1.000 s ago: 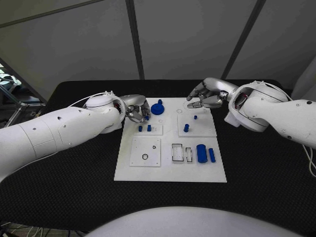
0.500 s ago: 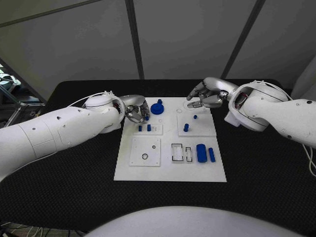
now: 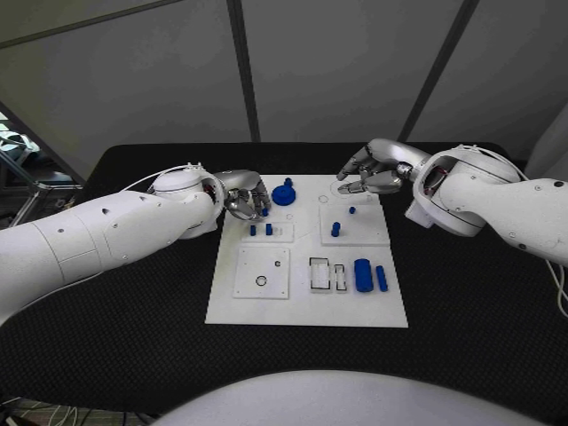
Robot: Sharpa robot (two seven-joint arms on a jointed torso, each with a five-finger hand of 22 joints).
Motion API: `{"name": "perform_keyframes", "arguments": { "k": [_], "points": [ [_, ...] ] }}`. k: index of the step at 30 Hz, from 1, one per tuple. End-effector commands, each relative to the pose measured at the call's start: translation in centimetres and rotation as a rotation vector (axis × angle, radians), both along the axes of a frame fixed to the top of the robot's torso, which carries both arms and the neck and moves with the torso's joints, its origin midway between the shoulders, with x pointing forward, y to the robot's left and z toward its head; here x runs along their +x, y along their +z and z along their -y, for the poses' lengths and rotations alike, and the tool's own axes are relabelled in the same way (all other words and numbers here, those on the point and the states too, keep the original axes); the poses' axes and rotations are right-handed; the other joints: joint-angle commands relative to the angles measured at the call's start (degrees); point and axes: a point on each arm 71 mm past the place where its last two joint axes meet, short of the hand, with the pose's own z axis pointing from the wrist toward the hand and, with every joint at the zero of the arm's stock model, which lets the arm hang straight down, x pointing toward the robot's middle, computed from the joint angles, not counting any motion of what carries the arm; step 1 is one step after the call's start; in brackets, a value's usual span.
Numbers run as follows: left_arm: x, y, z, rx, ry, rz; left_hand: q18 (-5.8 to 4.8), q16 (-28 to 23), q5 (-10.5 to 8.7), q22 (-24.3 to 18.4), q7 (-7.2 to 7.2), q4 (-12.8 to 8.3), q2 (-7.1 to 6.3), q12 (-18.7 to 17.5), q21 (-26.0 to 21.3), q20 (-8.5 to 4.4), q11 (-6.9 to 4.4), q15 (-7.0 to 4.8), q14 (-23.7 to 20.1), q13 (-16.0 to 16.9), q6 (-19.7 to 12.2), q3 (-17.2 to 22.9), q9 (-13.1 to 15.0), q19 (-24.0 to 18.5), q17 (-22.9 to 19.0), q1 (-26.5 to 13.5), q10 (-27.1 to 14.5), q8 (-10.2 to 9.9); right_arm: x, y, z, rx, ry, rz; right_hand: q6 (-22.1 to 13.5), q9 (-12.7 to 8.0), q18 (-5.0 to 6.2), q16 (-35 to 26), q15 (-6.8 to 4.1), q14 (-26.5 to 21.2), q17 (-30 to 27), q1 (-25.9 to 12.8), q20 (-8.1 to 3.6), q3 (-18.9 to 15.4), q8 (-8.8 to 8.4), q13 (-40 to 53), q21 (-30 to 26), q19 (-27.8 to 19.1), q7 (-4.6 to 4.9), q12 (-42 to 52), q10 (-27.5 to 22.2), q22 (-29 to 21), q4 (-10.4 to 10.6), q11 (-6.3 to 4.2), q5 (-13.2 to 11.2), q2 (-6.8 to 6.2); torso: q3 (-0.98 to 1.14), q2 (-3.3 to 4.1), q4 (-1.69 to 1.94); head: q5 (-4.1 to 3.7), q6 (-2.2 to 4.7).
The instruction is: Assemble the parts on the task board
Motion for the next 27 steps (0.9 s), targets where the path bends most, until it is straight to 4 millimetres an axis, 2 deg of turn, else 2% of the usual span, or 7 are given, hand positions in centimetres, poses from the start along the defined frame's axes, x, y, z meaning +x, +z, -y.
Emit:
{"name": "perform_keyframes", "arguments": {
  "k": [1,8,18,20,21,23,27],
  "points": [
    [0.1,0.0,-0.3,0.004,0.010,-0.002,-0.09,0.3,-0.20,3.4,0.12,-0.1,-0.37,-0.3,-0.2,0.22,-0.21,0.03,1.6,-0.1,-0.9,-0.4,-0.1,0.4,-0.1,-0.3,0.4,-0.6,0.1,0.2,0.1,0.004,0.000,0.011,0.1,-0.1,1.17,-1.4,-0.52,0.8,-1.3,0.3,-0.06,0.6,0.14,-4.2,-0.9,-1.0,-0.06,-4.5,-2.8,-1.0,0.0,0.03,0.3,-0.18,0.00,0.01,0.02,0.08,0.01],
    [0.0,0.4,-0.9,-0.014,0.017,0.018,-0.02,0.3,-0.21,3.2,-0.01,-0.1,-0.49,-0.5,-0.6,0.21,-0.19,0.04,1.6,-0.1,-1.1,-0.5,0.0,0.3,-0.1,-0.2,0.4,-0.9,0.2,0.2,0.4,0.004,-0.009,0.017,0.5,-0.1,1.76,-6.7,-0.61,-0.4,-6.1,0.8,-0.29,3.2,0.31,-21.4,-3.6,-2.5,-0.04,-24.1,-10.6,-4.4,0.1,0.02,0.2,-0.84,-0.07,-0.01,0.04,0.10,0.06],
    [0.1,3.0,-3.6,-0.210,0.082,0.057,1.83,-1.7,-0.17,-3.5,0.80,-0.1,-0.38,-1.6,-9.4,0.85,0.86,0.96,0.0,-0.4,4.4,-0.3,0.6,-3.7,-4.1,0.2,-0.8,1.2,0.4,0.2,0.9,-0.103,0.040,0.100,4.3,0.0,1.91,-12.1,-0.02,-0.6,-10.3,4.4,0.20,10.0,0.00,-38.9,-5.0,-2.6,-0.50,-44.1,-12.6,-5.6,-2.2,0.93,-9.0,-2.57,-0.05,-0.04,-0.01,-0.56,0.79],
    [0.0,3.6,-4.6,-0.279,0.108,0.052,2.99,-3.4,-0.17,-7.8,0.98,-0.3,-0.28,-1.5,-15.2,1.16,1.21,1.19,-1.6,-0.4,5.2,0.1,0.5,-6.6,-7.0,0.5,-0.9,1.4,0.4,0.2,1.0,-0.154,0.059,0.139,4.9,-0.1,1.94,-12.7,0.12,-0.6,-10.7,4.6,0.31,11.0,-0.41,-41.3,-5.2,-2.6,-0.64,-46.2,-12.3,-5.8,-2.5,1.02,-9.5,-2.90,-0.03,-0.06,-0.02,-1.16,1.07],
    [-0.1,3.9,-5.1,-0.320,0.123,0.048,3.68,-11.5,-0.19,-10.3,1.17,-0.4,-0.18,-1.6,-18.7,1.25,1.33,1.30,-7.3,-0.5,5.5,0.4,0.5,-8.4,-19.9,0.7,-1.1,1.4,0.4,0.2,1.0,-0.184,0.069,0.162,5.1,-0.1,1.92,-12.8,0.11,-0.5,-10.8,4.7,0.37,11.5,-0.62,-42.2,-5.2,-2.6,-0.73,-47.0,-12.2,-5.8,-2.7,1.09,-9.7,-3.02,-0.01,-0.08,-0.04,-1.51,1.26],
    [-0.4,4.4,-6.0,-0.412,0.154,0.033,4.67,-19.6,-0.18,-14.1,1.25,-0.5,0.01,-1.5,-24.0,1.31,1.39,1.30,-12.1,-0.6,5.8,0.7,0.4,-11.1,-31.2,0.9,-1.1,1.4,0.3,0.1,1.1,-0.239,0.086,0.203,5.4,-0.2,1.88,-13.1,0.14,-0.4,-10.9,4.8,0.43,12.5,-1.19,-44.1,-5.2,-2.5,-0.87,-48.3,-11.6,-5.7,-3.1,1.22,-10.3,-3.45,-0.01,-0.11,-0.04,-1.74,1.35],
    [-1.0,5.4,-7.4,-0.675,0.232,-0.025,6.19,-25.5,-0.24,-20.5,1.46,-0.7,0.33,-0.7,-32.9,1.27,1.39,1.25,-14.1,-0.6,6.2,0.7,0.2,-15.4,-37.3,1.2,-0.6,1.2,0.1,-0.3,1.2,-0.340,0.105,0.278,5.9,-0.3,1.80,-14.0,0.35,-0.2,-11.6,4.7,0.38,14.2,-2.14,-46.7,-4.8,-2.0,-0.81,-49.9,-10.6,-5.0,-3.5,1.16,-11.0,-4.06,-0.05,-0.06,-0.04,-3.09,2.11]
  ]
}}
